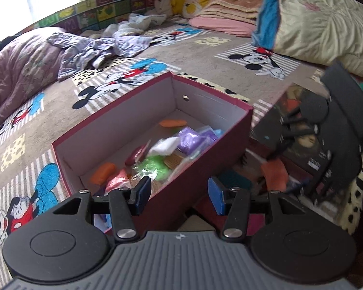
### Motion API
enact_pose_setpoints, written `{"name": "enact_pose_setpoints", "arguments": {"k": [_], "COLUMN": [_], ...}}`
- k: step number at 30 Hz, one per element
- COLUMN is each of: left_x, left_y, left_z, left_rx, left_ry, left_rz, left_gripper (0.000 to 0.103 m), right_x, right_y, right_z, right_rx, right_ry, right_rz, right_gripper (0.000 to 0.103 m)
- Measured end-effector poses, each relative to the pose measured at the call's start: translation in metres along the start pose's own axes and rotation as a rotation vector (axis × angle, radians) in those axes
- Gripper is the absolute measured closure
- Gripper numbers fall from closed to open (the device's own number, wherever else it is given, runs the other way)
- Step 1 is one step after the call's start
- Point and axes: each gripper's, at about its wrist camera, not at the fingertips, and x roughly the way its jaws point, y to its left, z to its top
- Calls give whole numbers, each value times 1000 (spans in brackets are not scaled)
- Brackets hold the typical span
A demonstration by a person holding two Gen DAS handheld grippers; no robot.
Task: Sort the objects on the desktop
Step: 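Lift the orange bag with the right gripper and carry it over the box, then lower the orange bag into the box and open the right gripper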
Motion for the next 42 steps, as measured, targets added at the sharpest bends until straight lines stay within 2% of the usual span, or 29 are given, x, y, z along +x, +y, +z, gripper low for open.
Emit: {"name": "enact_pose_setpoints", "arguments": {"k": [7, 11, 23, 32, 42], "left_x": [1, 6, 6, 8, 15], "left_y": [-14, -21, -18, -16, -9], "left_z": [-20, -34, -46, -49, -58], "left_rx": [102, 152, 179, 181, 160], "left_ry": [94, 152, 217, 227, 249], "left_rz": [-66, -25, -27, -27, -30], "left_gripper": [53, 53, 53, 53, 53], "right_x": [-42, -60, -58, -38, 1], "right_y": [-2, -8, -44, -73, -97], "right_z": [18, 31, 59, 77, 84], "right_rx": [39, 67, 281, 391, 463], "right_ry": [-117, -195, -345, -357, -262], "right_rz": [2, 5, -106, -173, -223], "right_gripper": [43, 43, 43, 43, 43]}}
